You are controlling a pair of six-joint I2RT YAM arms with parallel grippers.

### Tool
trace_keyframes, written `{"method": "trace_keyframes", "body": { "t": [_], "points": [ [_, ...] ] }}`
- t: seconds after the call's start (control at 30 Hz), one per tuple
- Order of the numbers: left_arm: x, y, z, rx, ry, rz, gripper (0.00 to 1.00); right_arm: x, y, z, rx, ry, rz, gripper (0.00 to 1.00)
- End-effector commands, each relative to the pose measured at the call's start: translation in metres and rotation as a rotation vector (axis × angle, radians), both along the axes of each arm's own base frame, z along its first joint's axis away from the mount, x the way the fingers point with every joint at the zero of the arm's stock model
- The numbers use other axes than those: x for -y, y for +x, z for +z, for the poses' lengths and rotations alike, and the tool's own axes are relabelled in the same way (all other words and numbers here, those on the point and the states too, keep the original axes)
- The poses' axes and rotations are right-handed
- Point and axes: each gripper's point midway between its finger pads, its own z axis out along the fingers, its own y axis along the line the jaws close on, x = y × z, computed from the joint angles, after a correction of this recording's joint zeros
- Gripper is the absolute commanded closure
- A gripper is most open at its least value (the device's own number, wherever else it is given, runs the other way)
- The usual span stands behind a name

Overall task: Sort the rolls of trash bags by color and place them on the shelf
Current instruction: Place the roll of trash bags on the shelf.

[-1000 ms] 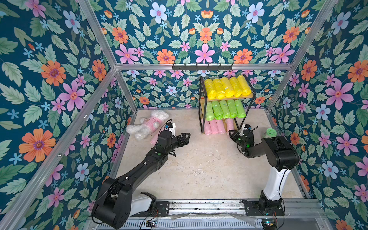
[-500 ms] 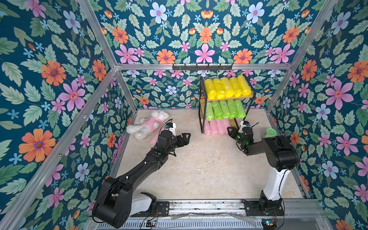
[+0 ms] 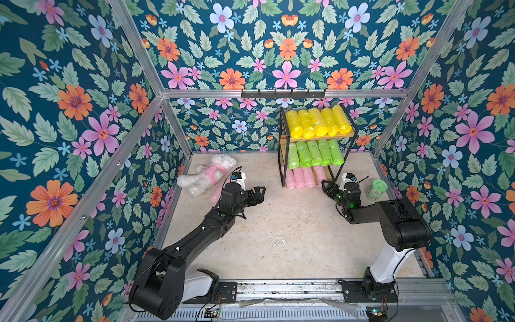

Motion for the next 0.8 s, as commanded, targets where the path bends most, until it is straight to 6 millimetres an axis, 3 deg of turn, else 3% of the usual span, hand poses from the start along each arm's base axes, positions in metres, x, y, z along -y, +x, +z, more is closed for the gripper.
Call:
{"method": "trace_keyframes", "body": {
  "t": [0.0, 0.33, 0.6, 0.77],
  "points": [
    [-0.001, 0.0, -0.002, 0.003, 0.018, -0.004, 0.1, -0.002, -0.004, 0.005, 0.021, 0.022, 0.006, 0.25],
    [-0.01, 0.006, -0.009, -0.018, 0.051, 0.051, 0.1, -0.013, 0.008, -0.001, 0.013, 0.083, 0.04, 0.42],
    [-0.051, 0.02, -0.023, -0.066, 0.124, 0.187, 0.1, -0.018, 0.033, -0.004, 0.007, 0.066, 0.05, 0.48],
    [-0.091, 0.032, -0.026, -0.083, 0.252, 0.294, 0.09, -0.018, 0.032, 0.002, 0.024, 0.051, 0.053, 0.43]
  ]
}}
